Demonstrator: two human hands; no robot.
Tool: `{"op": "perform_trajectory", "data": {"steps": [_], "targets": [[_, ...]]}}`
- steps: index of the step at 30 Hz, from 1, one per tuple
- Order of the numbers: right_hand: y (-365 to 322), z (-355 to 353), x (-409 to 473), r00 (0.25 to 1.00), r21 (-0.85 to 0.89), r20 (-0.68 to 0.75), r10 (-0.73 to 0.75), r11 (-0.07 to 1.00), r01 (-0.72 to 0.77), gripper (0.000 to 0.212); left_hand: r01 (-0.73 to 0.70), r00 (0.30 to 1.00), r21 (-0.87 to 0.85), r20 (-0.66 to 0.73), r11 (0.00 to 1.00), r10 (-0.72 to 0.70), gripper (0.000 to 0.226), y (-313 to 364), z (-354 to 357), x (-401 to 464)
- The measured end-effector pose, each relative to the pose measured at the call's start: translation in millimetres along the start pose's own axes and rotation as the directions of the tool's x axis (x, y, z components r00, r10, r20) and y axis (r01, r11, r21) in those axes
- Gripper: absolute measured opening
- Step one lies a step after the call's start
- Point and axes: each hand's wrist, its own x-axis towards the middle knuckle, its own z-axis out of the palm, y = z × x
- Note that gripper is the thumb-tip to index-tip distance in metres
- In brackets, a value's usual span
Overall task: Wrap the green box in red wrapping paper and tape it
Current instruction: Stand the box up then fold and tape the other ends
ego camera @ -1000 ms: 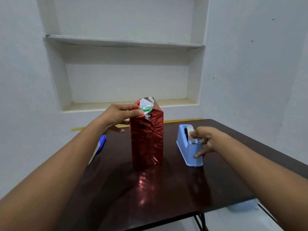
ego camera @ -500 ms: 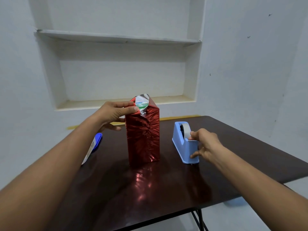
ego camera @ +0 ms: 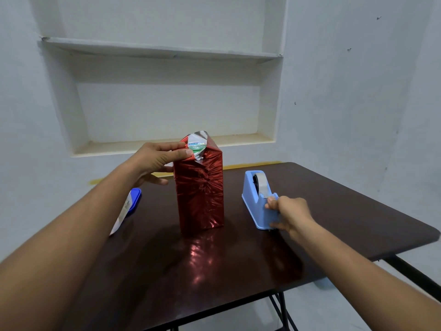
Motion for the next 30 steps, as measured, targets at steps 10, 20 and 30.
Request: {"op": "perform_trajectory", "data": {"steps": [10, 20, 30], "targets": [[4, -13, -7, 0.985, -0.247, 0.036, -0.169, 0.954, 0.172, 0.021, -0.002, 1.0, 0.003, 0.001, 1.0, 0.002, 0.043, -2, 0, 2], [-76, 10, -71, 0.833, 0.015, 0.321, -0.45, 0.882, 0.471, 0.012, 0.004, 1.0, 0.001, -0.002, 1.0, -0.004, 0.046, -2, -1, 4], [-159, 89, -107, 0.792, 0.035, 0.425, -0.439, 0.882, 0.471, 0.004, -0.007, 1.0, -0.007, -0.021, 1.0, 0.007, 0.048, -2, 1, -2]]}}
